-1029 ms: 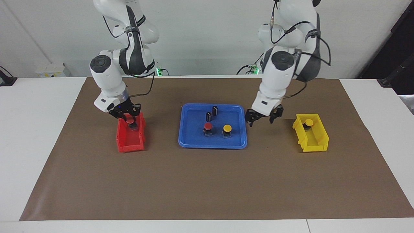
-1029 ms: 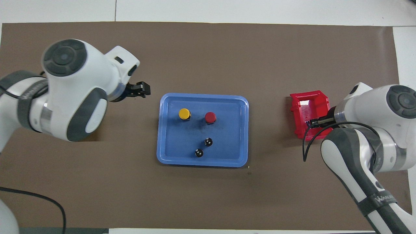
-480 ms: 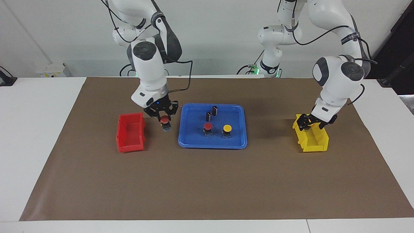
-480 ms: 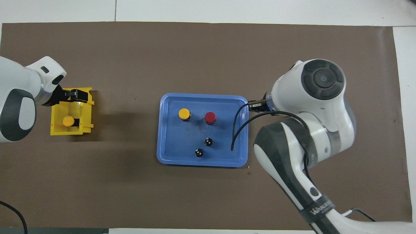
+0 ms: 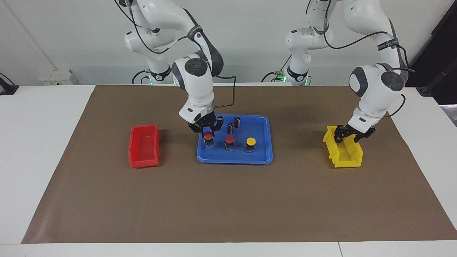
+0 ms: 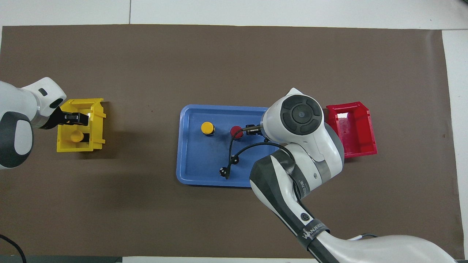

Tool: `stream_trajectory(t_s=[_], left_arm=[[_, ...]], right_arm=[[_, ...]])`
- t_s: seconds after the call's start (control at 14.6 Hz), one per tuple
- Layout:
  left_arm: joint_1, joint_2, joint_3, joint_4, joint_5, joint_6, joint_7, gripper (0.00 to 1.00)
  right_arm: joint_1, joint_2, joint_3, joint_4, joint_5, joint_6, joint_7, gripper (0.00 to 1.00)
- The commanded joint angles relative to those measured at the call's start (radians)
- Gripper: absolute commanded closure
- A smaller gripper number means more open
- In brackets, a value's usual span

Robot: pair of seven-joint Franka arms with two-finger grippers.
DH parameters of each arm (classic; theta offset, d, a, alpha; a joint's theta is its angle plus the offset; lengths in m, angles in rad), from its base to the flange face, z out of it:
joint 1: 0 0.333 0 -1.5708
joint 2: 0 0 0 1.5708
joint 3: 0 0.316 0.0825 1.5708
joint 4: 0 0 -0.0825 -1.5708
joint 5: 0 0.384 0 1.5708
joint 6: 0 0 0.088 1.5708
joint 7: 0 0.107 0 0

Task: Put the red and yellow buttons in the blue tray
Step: 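Lower the red button into the tray while the left gripper grasps a yellow button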

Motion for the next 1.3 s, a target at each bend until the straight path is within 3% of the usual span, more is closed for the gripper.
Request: stream_trajectory(t_s=[0.0,0.27,0.41,0.55,0.75,0.82,0.89,0.96,1.1,1.24], left_arm=[[0.035,-0.054,-0.011,-0.080,0.014,0.026,0.046,0.23],[0.036,-0.061,-0.011,-0.097,0.014,0.025,0.047,0.23],[0.034,-0.069,-0.013,-0.114,0.014,0.032,0.046,0.23],[0.031,-0.074,-0.013,-0.125,0.012,0.037,0.046,0.23],[0.028,-0.084,-0.013,-0.144,0.012,0.040,0.046,0.23],[0.025,-0.086,-0.013,-0.149,0.012,0.046,0.038,0.42],[0.025,-0.086,-0.013,-0.154,0.012,0.055,0.038,0.90],[0.028,-0.084,-0.013,-0.151,0.012,0.067,0.037,0.99],[0.032,-0.066,-0.013,-0.091,0.010,0.051,0.037,0.99],[0.016,-0.031,-0.013,0.056,0.010,-0.082,0.029,0.99]], right_arm=[[0.004,0.015,-0.005,-0.012,0.007,0.049,0.020,0.68],[0.006,0.031,-0.005,-0.032,0.006,0.080,0.032,0.65],[0.006,0.029,-0.005,-0.035,0.006,0.079,0.032,0.47],[0.001,0.028,-0.006,-0.023,-0.003,0.059,0.032,0.00],[-0.039,0.011,-0.013,0.049,-0.008,-0.039,0.029,0.00],[-0.066,0.005,-0.013,0.093,-0.010,-0.105,0.028,0.00],[-0.098,-0.012,-0.016,0.130,-0.011,-0.171,0.023,0.00],[-0.134,-0.032,-0.019,0.152,-0.011,-0.223,0.015,0.00],[-0.245,-0.058,-0.016,0.204,-0.010,-0.318,-0.067,0.00],[-0.321,-0.081,-0.017,0.247,-0.007,-0.401,-0.133,0.00]])
